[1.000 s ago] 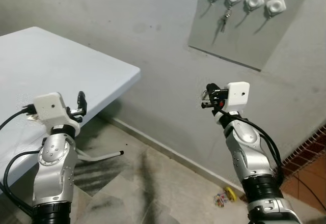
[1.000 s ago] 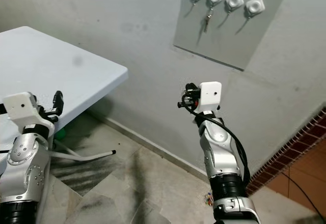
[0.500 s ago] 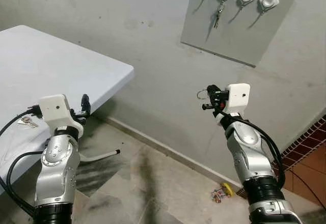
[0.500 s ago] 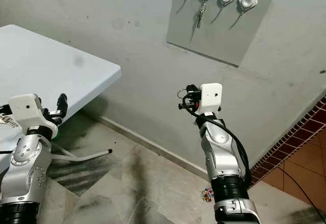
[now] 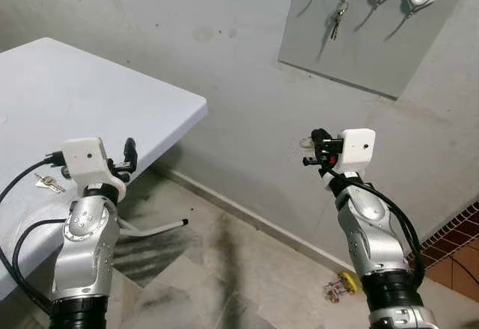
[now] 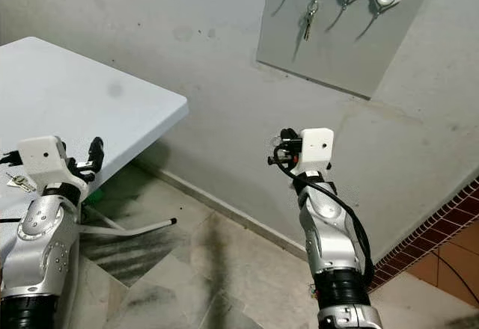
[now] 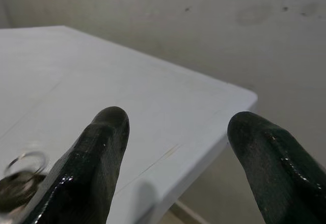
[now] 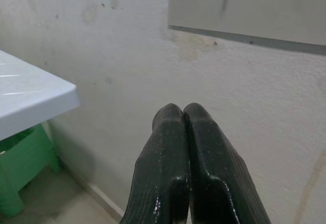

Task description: Hang keys on a hook

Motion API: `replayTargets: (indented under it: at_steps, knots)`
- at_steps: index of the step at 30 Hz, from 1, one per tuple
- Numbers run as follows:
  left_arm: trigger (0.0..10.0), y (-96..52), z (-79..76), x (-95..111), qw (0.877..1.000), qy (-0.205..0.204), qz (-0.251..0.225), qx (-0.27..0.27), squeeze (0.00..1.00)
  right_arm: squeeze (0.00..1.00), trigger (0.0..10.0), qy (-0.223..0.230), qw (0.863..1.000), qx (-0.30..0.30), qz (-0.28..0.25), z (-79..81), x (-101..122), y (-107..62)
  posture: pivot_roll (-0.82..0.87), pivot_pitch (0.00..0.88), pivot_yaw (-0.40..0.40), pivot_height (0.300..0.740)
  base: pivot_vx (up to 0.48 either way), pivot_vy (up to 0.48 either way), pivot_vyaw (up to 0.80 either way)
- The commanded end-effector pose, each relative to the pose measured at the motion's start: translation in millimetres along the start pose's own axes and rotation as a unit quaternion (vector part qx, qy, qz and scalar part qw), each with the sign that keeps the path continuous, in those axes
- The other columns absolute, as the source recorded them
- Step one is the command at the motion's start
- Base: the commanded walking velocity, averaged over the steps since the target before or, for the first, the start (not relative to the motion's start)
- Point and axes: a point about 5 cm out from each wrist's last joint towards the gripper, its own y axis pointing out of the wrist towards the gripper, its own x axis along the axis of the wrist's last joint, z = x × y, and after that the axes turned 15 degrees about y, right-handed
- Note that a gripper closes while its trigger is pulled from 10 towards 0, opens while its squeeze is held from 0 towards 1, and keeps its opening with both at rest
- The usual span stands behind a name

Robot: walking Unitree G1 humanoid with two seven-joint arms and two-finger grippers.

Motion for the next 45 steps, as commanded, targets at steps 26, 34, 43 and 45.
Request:
replayTargets:
  at_steps: [26, 34, 43, 45]
  knots:
    - [10.0, 6.0, -4.6, -3, 1.000, -0.003, 0.014, -0.026, 0.00, 0.00, 10.0, 0.003, 1.000, -0.014, -0.017, -1.5, 8, -4.1, -0.12, 0.000, 0.015, 0.728, 0.000, 0.000, -0.36]
    - [10.0, 4.9, -5.4, -3, 1.000, -0.006, 0.012, -0.028, 0.00, 0.00, 10.0, 0.002, 1.000, -0.007, -0.016, 0.1, 9, -3.2, -0.11, 0.000, 0.007, 0.728, 0.195, 0.000, 0.00]
    - [10.0, 4.2, -6.0, -3, 0.999, -0.001, 0.013, -0.031, 0.00, 0.00, 10.0, -0.003, 1.000, -0.002, -0.019, 1.2, 10, -3.2, -0.11, 0.000, 0.007, 0.728, 0.371, 0.000, 0.00]
    - [10.0, 4.2, -6.0, -3, 0.999, 0.001, 0.013, -0.032, 0.00, 0.00, 10.0, -0.002, 1.000, -0.002, -0.019, 1.3, 10, -3.3, -0.11, 0.000, 0.007, 0.728, 0.390, 0.000, 0.00]
